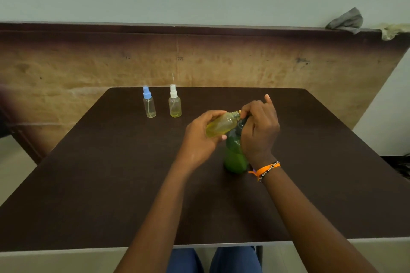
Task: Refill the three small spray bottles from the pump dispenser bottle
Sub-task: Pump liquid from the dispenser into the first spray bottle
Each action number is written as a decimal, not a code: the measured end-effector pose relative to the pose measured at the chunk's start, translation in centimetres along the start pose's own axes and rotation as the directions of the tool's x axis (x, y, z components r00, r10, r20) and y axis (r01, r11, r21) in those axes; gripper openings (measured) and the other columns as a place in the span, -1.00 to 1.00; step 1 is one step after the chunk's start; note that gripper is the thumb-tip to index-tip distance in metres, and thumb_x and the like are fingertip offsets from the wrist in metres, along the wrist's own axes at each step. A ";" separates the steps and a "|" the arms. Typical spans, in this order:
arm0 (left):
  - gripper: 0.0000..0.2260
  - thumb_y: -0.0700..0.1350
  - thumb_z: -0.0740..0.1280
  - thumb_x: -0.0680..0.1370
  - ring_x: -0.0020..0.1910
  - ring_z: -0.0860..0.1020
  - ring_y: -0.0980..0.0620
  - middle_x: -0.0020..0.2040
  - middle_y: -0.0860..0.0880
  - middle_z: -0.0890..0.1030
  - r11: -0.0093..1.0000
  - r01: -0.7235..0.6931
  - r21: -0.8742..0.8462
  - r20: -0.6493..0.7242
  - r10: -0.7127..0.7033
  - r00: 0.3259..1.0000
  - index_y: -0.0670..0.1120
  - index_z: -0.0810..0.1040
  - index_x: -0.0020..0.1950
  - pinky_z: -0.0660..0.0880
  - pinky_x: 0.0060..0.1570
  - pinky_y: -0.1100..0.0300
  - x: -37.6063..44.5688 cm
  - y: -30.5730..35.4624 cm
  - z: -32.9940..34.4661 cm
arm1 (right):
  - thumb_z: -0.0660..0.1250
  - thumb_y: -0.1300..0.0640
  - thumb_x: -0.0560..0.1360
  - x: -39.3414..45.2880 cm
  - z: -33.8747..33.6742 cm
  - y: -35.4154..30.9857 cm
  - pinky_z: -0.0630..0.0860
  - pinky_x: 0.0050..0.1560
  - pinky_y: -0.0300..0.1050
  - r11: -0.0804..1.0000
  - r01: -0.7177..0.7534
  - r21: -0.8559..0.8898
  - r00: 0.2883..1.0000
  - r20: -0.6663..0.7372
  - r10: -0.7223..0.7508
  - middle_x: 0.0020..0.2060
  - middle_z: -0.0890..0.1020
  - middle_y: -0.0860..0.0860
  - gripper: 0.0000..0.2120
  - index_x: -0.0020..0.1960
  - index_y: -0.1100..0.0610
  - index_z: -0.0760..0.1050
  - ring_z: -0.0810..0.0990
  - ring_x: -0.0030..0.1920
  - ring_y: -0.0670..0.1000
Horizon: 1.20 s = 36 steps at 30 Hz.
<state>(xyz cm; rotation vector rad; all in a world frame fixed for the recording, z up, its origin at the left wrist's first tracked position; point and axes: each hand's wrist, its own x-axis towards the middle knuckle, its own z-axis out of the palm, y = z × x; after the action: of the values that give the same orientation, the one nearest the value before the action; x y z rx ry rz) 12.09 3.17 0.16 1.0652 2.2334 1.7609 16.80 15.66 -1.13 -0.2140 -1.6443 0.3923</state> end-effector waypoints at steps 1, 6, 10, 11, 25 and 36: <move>-0.54 -0.36 0.45 0.34 0.12 0.56 0.10 0.10 0.02 0.62 1.000 -0.002 -0.004 0.000 0.002 1.000 -0.07 0.55 0.19 0.50 0.18 0.06 0.0 0.1 0.0 | 0.00 0.37 0.38 0.1 -0.1 0.0 0.32 0.36 0.03 1.000 -0.010 -0.001 1.000 0.005 0.010 -0.46 0.45 0.06 -0.72 -0.36 0.25 0.44 0.38 -0.43 0.06; -0.54 -0.36 0.44 0.35 0.12 0.56 0.10 0.11 0.02 0.62 1.000 -0.010 -0.004 0.001 0.010 1.000 -0.06 0.55 0.20 0.50 0.17 0.09 -0.2 0.2 0.1 | 0.01 0.38 0.40 -0.4 -0.1 0.0 0.31 0.37 0.03 1.000 -0.020 -0.006 1.000 -0.022 0.020 -0.45 0.44 0.06 -0.73 -0.35 0.26 0.44 0.37 -0.42 0.04; -0.55 -0.37 0.44 0.34 0.09 0.57 0.09 0.09 0.02 0.63 1.000 -0.003 0.011 -0.017 0.003 1.000 -0.06 0.56 0.18 0.51 0.14 0.10 -0.2 0.0 0.3 | 0.01 0.40 0.38 -1.0 0.2 0.0 0.36 0.33 0.01 1.000 0.009 -0.016 0.999 -0.037 -0.009 -0.46 0.44 0.07 -0.73 -0.36 0.27 0.44 0.34 -0.40 0.00; -0.55 -0.37 0.44 0.34 0.10 0.57 0.09 0.09 0.02 0.63 1.000 -0.002 0.014 -0.018 0.002 1.000 -0.06 0.56 0.18 0.51 0.14 0.10 -0.2 0.0 0.2 | 0.01 0.40 0.38 -0.9 0.2 -0.1 0.36 0.33 0.01 1.000 0.009 -0.016 0.999 -0.033 -0.009 -0.46 0.44 0.07 -0.73 -0.36 0.26 0.44 0.33 -0.39 -0.01; -0.54 -0.36 0.44 0.36 0.13 0.54 0.11 0.12 0.03 0.61 1.000 0.009 0.011 -0.012 -0.009 1.000 -0.06 0.54 0.21 0.50 0.18 0.09 -0.2 0.2 0.5 | 0.01 0.36 0.43 -0.9 0.0 0.1 0.34 0.36 0.03 1.000 0.006 0.003 1.000 0.008 -0.006 -0.35 0.55 0.14 -0.69 -0.21 0.34 0.54 0.44 -0.29 -0.01; -0.54 -0.35 0.44 0.36 0.14 0.54 0.11 0.12 0.05 0.60 1.000 -0.001 -0.004 -0.011 0.001 1.000 -0.03 0.54 0.20 0.50 0.18 0.03 -0.1 0.2 0.3 | 0.02 0.40 0.41 -0.4 -1.2 -0.2 0.27 0.42 0.11 0.996 0.062 -0.067 0.990 0.129 -0.053 -0.26 0.57 0.17 -0.65 -0.12 0.34 0.59 0.53 -0.21 0.07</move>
<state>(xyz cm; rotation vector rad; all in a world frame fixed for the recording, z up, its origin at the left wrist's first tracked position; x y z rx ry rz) 12.42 3.40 0.24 1.0587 2.2353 1.7747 18.03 15.47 -1.38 -0.1979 -1.7876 0.3089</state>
